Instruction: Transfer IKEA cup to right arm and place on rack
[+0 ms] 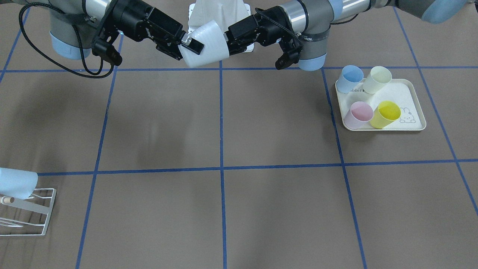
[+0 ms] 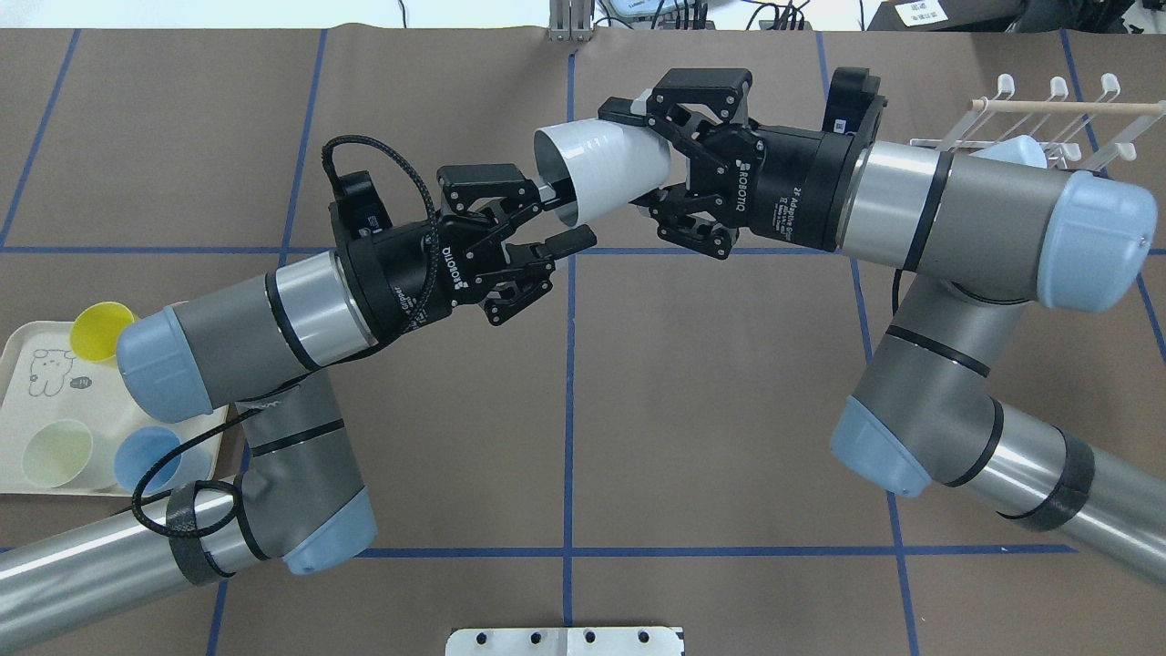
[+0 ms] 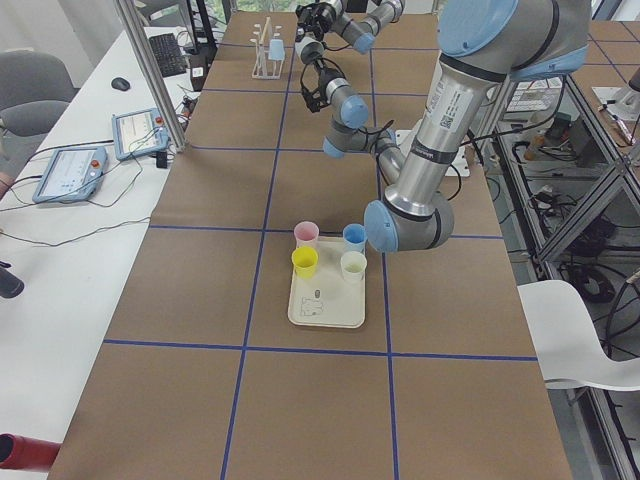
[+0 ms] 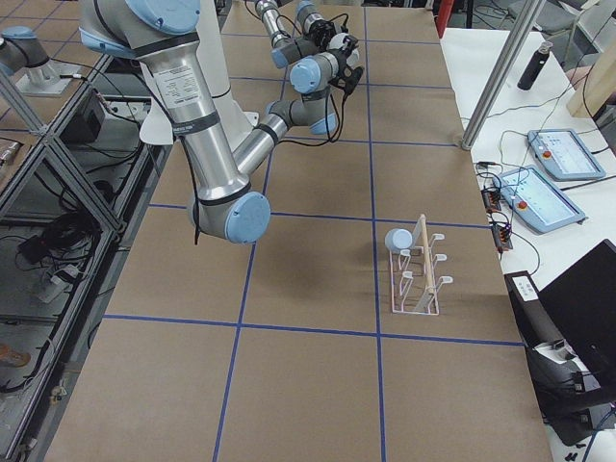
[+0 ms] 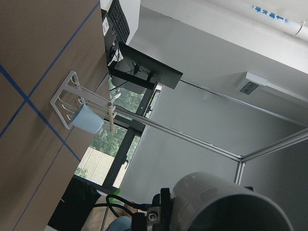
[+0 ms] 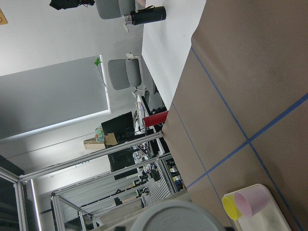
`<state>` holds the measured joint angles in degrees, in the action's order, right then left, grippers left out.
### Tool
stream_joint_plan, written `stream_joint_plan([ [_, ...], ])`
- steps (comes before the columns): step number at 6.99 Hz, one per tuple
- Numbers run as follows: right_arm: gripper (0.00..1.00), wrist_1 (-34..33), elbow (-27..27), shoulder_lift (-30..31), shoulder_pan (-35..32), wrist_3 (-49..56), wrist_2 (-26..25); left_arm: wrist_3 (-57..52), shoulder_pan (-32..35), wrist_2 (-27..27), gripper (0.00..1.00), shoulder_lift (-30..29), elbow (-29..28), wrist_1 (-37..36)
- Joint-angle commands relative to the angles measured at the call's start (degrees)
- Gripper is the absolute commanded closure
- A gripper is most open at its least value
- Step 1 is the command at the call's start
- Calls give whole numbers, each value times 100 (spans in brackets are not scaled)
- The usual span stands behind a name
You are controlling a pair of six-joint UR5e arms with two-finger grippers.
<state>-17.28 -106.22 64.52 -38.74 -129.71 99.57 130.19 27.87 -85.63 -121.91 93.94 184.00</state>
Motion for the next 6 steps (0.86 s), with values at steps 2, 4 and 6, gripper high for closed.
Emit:
stream_joint_plan([
  [2, 72, -318, 13, 462, -745, 1230, 629, -623, 104, -50, 2, 465, -8, 4],
  [4, 72, -871, -4, 1234, -1685, 2945, 1387, -1258, 314, -60, 2, 616, -95, -57],
  [6, 73, -926, 66, 2122, -2179, 4682, 1355, -1417, 691, -164, 2, 660, -428, -66],
])
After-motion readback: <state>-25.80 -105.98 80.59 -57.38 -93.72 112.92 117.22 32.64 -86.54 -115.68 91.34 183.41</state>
